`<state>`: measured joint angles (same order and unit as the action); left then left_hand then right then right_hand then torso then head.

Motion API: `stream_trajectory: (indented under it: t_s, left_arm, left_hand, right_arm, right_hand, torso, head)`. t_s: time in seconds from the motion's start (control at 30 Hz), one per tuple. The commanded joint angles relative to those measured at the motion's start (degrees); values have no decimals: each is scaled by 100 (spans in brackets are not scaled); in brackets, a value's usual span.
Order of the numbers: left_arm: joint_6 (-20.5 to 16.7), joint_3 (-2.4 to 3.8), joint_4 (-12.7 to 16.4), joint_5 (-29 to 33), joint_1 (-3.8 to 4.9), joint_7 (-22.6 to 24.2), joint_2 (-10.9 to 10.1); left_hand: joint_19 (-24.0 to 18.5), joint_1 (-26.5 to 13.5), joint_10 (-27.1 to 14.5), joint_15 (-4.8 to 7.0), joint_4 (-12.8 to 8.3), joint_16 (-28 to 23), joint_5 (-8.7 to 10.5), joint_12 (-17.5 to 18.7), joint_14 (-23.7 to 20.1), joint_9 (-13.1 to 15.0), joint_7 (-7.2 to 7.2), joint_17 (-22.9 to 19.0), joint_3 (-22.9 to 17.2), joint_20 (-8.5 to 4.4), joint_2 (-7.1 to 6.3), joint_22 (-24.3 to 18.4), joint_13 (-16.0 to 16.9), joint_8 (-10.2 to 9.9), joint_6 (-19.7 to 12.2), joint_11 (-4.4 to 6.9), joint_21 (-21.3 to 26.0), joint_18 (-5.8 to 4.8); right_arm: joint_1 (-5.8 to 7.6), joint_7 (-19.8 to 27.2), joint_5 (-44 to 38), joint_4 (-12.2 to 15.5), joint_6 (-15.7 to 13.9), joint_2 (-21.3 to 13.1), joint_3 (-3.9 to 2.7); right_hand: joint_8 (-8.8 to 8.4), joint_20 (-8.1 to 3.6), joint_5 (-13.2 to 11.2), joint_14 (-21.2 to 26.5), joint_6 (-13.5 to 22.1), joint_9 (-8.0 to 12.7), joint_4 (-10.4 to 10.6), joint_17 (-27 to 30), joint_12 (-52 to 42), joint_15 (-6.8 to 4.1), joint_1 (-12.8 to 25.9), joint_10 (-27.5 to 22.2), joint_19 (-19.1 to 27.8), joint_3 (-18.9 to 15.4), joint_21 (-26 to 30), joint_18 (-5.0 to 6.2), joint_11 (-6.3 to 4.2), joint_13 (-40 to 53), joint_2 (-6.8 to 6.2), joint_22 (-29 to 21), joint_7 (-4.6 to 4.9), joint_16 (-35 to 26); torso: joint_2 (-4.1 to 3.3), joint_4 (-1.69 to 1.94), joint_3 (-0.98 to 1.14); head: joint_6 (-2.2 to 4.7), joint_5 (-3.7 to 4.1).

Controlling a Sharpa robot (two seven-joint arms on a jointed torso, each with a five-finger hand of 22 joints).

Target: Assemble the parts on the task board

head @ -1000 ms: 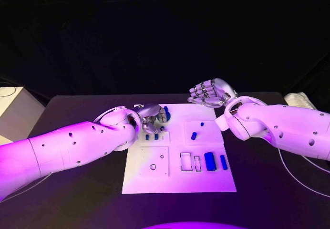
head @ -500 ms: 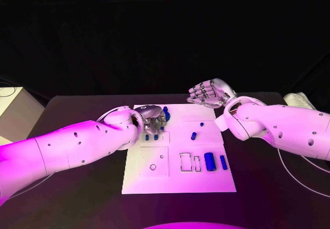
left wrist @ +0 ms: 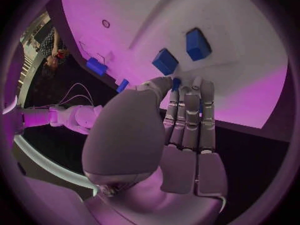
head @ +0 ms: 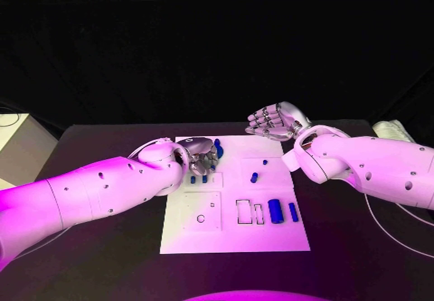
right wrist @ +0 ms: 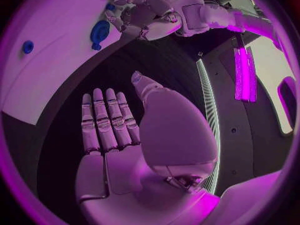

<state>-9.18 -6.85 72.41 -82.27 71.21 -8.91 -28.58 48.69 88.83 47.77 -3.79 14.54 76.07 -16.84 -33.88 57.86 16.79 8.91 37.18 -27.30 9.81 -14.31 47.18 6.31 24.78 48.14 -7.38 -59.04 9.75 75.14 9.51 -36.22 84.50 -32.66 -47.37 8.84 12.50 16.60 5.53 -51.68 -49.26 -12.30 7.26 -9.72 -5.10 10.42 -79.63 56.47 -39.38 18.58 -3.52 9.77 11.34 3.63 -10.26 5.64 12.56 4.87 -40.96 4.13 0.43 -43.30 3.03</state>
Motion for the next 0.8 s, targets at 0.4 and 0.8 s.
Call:
stream_trajectory:
  t_s: [0.4,0.8]
  left_arm:
    - [199,1,-30,107,7,6,41]
    - [291,1,-147,115,7,-24,117]
  left_hand:
    - [-51,-83,188,-9,-32,82,34,376,13,-50,-24,-119,-127,-18,-28,58,-151,-206,39,-25,-84,78]
    - [193,-44,648,81,-237,308,50,598,424,-30,17,256,-286,-79,56,348,-194,-268,241,76,-373,36]
  right_arm:
    - [-1,71,-49,9,39,9,-1]
    - [-1,71,-50,15,41,7,-1]
  right_hand:
    - [-41,4,0,-49,-57,12,-52,22,43,-7,-3,48,9,0,4,24,0,2,77,-26,132,-37]
    - [-40,3,0,-57,-68,12,-56,26,42,-8,-4,59,19,5,5,25,-3,3,82,-34,129,-38]
  torso:
    - [6,2,-1]
    - [4,0,-3]
  head:
    - [-6,-2]
    - [-23,8]
